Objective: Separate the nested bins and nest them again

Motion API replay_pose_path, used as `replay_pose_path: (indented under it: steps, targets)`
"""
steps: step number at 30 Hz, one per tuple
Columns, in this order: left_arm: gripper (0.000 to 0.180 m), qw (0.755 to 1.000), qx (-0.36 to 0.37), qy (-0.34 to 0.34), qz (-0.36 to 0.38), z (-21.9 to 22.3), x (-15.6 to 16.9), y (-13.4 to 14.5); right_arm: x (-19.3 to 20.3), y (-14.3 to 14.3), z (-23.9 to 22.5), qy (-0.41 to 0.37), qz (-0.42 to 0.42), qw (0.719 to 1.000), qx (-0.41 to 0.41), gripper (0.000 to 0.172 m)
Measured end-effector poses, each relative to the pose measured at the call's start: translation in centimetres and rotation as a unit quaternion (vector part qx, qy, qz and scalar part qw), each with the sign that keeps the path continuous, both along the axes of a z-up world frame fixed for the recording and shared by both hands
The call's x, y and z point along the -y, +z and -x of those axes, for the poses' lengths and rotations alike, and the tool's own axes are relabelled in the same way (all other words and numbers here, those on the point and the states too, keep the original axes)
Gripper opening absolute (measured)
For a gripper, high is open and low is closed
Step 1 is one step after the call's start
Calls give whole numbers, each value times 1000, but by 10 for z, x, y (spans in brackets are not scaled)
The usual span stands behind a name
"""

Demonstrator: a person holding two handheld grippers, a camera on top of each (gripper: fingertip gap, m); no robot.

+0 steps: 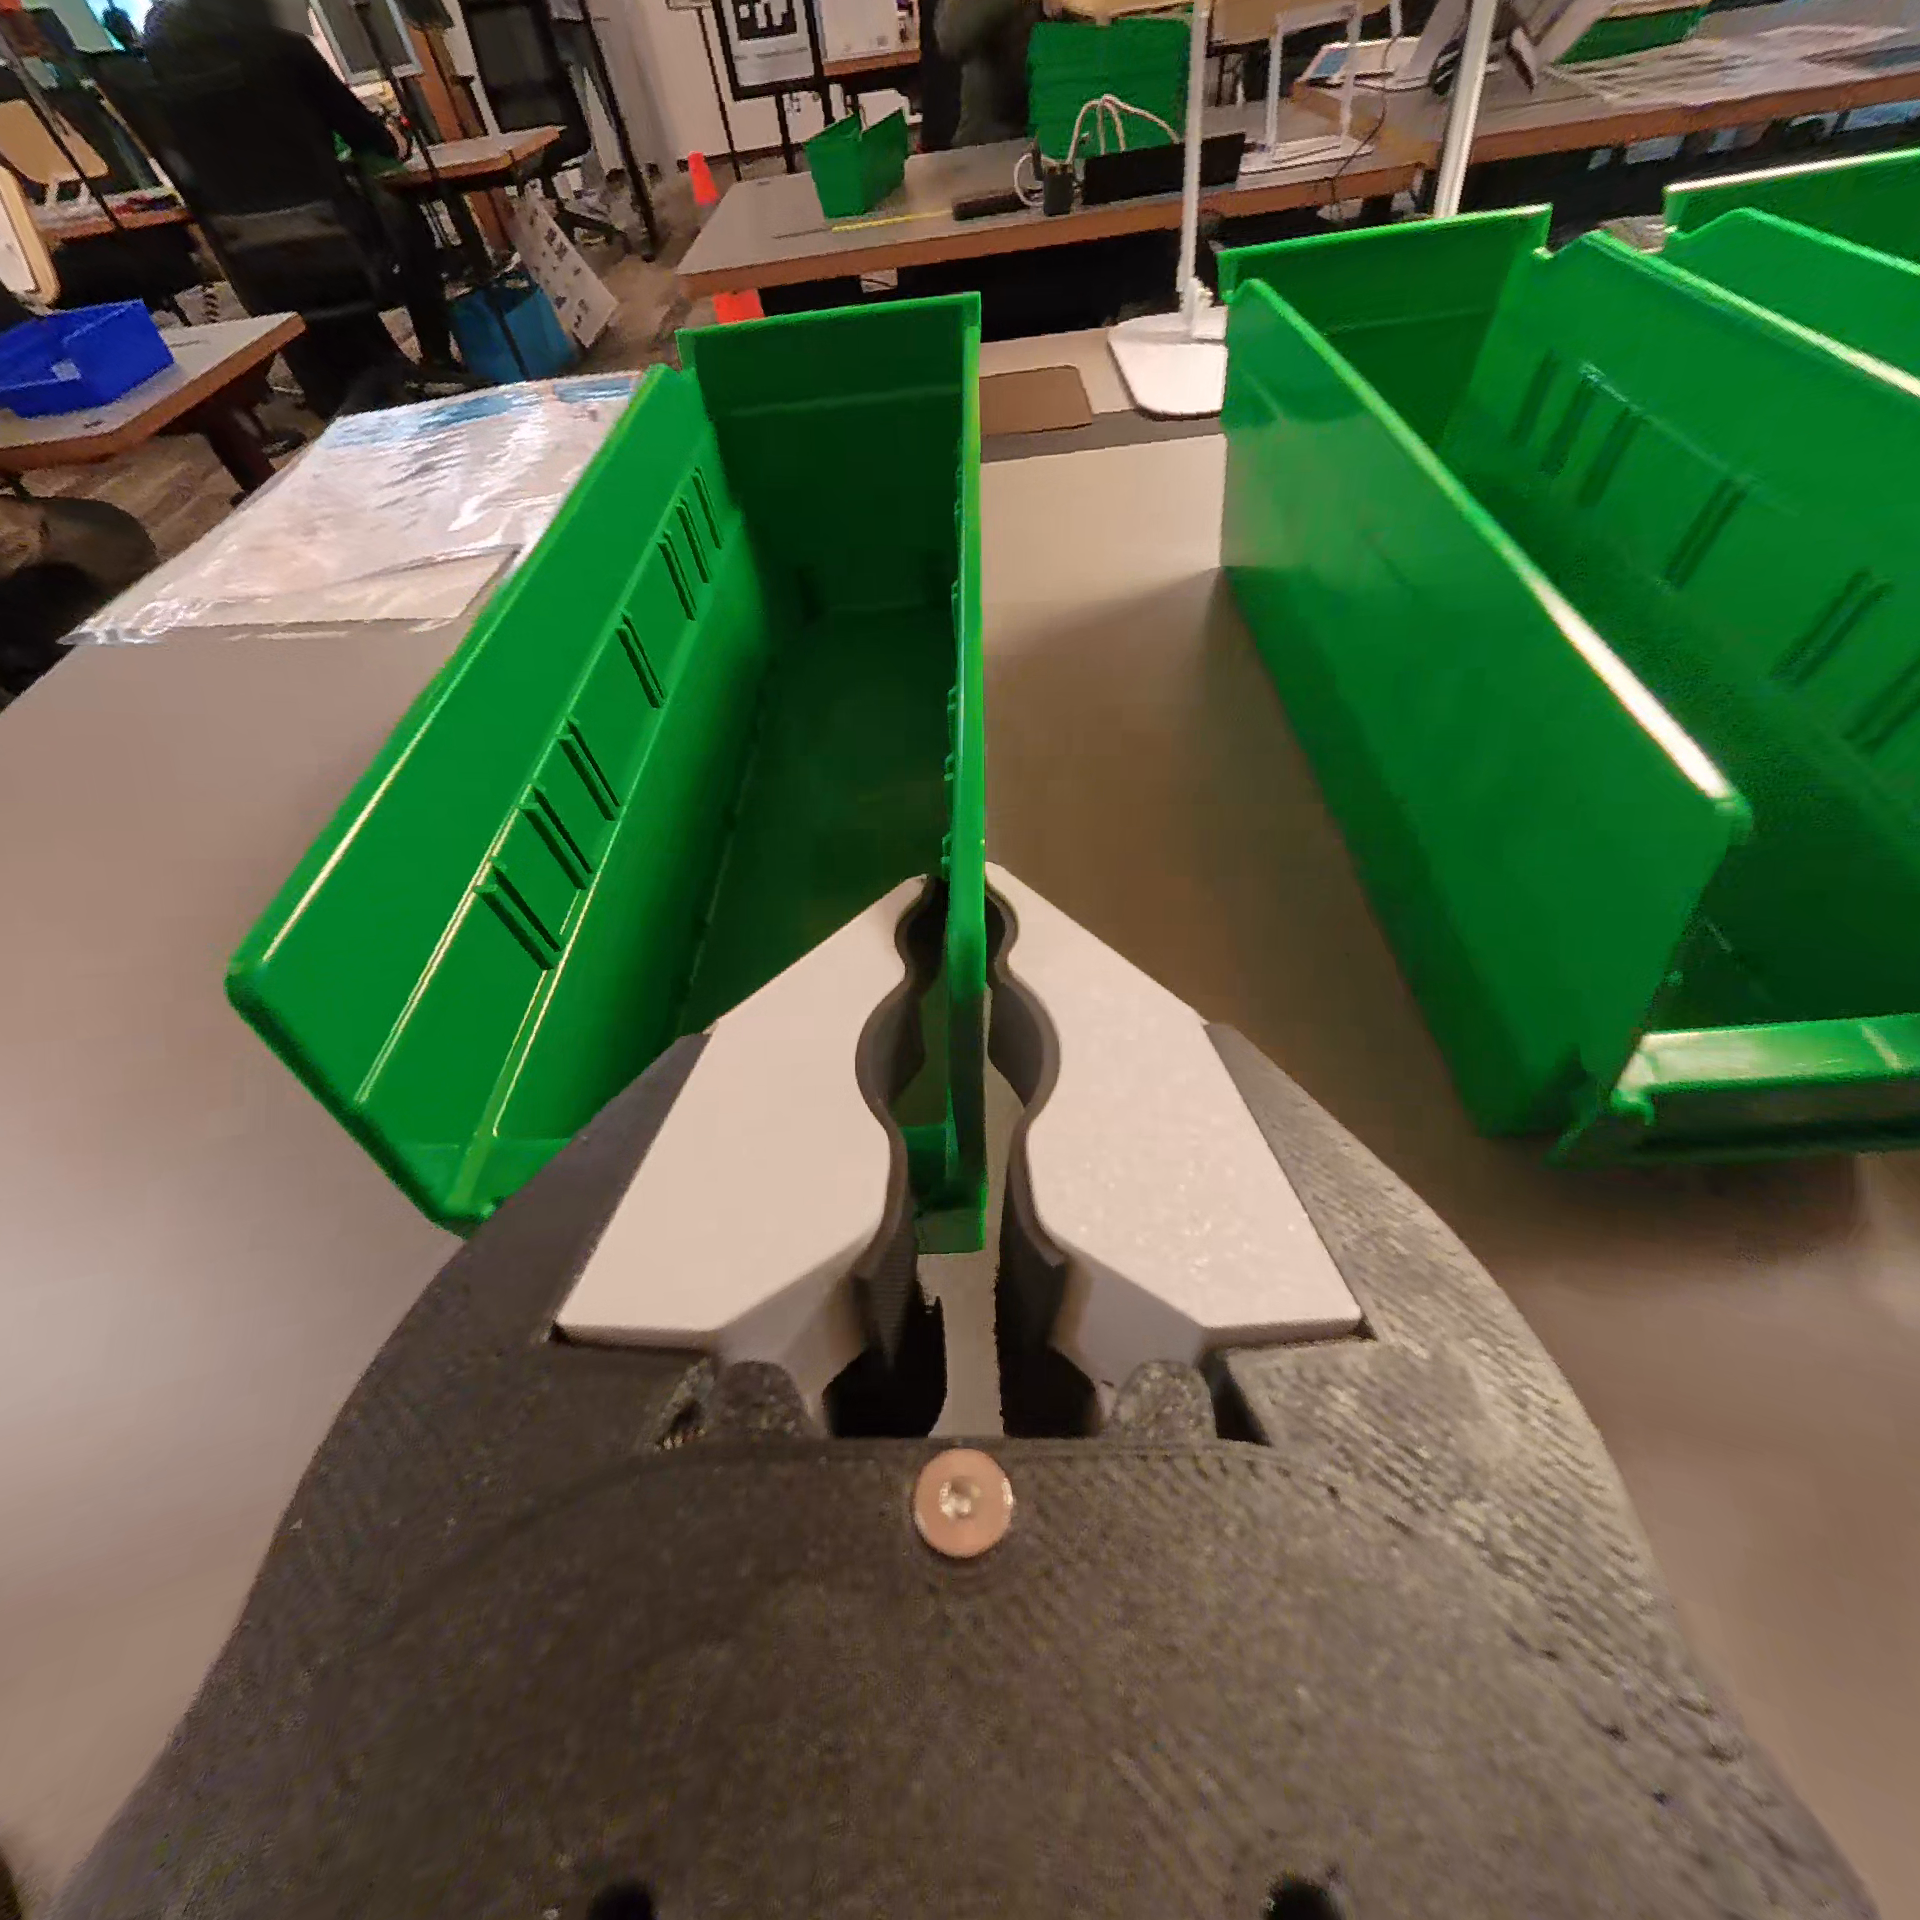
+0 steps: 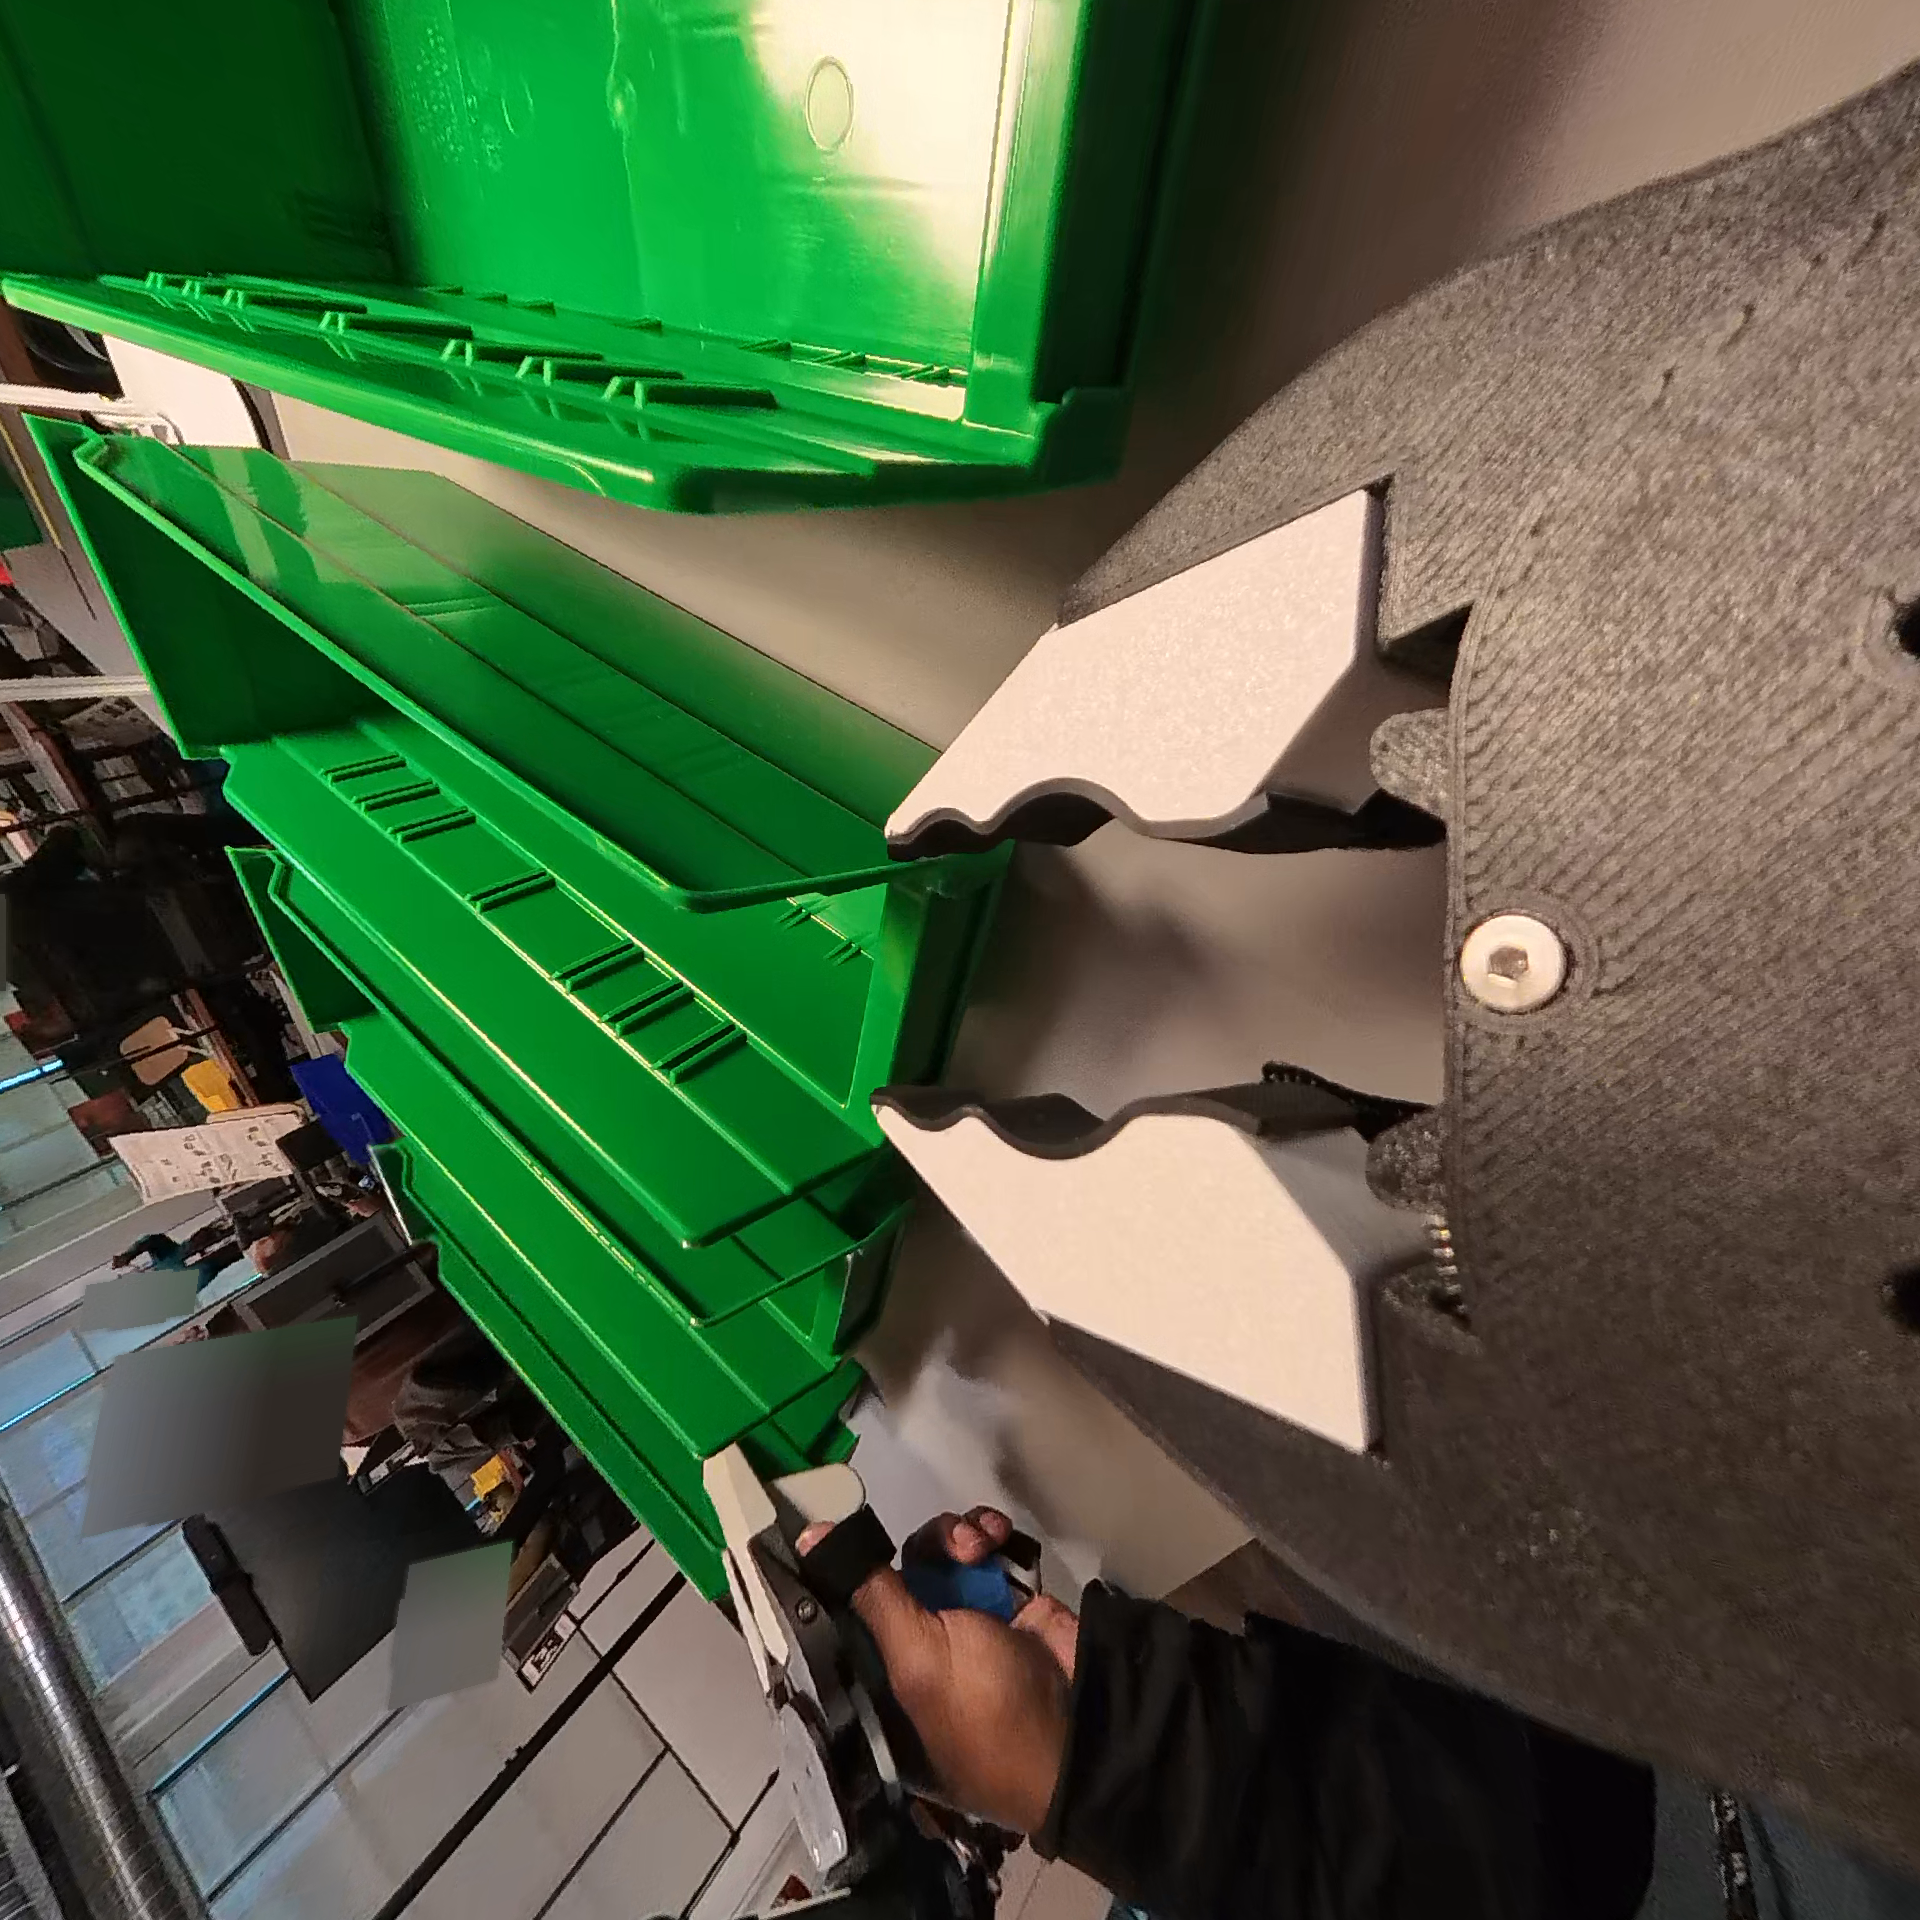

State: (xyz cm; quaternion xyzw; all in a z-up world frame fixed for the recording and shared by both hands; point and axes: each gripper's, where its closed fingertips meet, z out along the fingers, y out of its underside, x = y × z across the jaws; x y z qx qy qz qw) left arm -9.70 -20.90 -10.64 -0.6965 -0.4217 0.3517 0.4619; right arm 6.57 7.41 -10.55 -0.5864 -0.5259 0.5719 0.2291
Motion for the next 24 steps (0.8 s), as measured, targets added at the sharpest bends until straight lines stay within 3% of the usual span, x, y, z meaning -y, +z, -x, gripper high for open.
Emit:
replay_pose_path:
  steps: [24]
  targets:
    - [11,998,9,-41,-45,1,-28,5,0,0,0,-1,3,1000,0,44]
